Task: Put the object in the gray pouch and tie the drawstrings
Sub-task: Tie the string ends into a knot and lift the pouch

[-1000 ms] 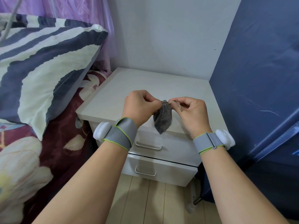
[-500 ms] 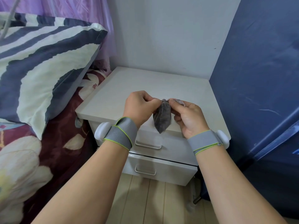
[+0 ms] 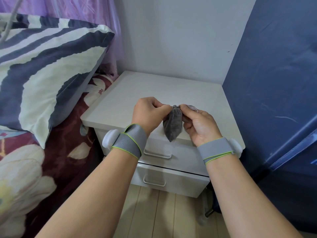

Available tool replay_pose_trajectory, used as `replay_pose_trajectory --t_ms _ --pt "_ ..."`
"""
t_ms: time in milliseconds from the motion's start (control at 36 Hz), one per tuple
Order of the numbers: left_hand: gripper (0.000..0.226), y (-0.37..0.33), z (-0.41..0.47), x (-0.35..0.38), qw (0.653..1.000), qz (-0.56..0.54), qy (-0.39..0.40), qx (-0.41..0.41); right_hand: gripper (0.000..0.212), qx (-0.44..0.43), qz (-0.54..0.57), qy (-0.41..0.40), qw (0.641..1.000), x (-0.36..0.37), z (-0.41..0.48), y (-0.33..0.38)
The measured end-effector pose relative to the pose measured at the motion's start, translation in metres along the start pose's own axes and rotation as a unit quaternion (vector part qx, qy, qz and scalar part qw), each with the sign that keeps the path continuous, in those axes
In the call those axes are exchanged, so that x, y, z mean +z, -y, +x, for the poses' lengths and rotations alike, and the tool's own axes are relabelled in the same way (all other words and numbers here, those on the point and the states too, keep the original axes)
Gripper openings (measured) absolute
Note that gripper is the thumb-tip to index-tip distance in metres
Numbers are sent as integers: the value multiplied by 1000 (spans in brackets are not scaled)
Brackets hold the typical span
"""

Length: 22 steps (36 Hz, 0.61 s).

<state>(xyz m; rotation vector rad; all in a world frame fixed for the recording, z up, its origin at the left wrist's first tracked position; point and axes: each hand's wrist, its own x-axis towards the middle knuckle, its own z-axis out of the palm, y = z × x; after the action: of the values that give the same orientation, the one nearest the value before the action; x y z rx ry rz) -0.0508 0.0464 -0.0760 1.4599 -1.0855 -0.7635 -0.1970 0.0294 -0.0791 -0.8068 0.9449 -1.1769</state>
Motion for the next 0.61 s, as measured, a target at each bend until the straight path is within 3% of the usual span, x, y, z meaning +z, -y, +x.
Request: replay_pose_trajectory --t_ms 167,333,611 --pt "5 -5 -8 -2 999 -25 26 -1 10 -14 5 17 1000 -4 5 -2" --pt "16 -9 -11 -5 999 -40 14 11 6 -31 -36 16 999 -5 1 -2" --pt "18 -10 -12 -7 996 -82 35 -5 39 -26 -160 107 981 -12 -3 11"
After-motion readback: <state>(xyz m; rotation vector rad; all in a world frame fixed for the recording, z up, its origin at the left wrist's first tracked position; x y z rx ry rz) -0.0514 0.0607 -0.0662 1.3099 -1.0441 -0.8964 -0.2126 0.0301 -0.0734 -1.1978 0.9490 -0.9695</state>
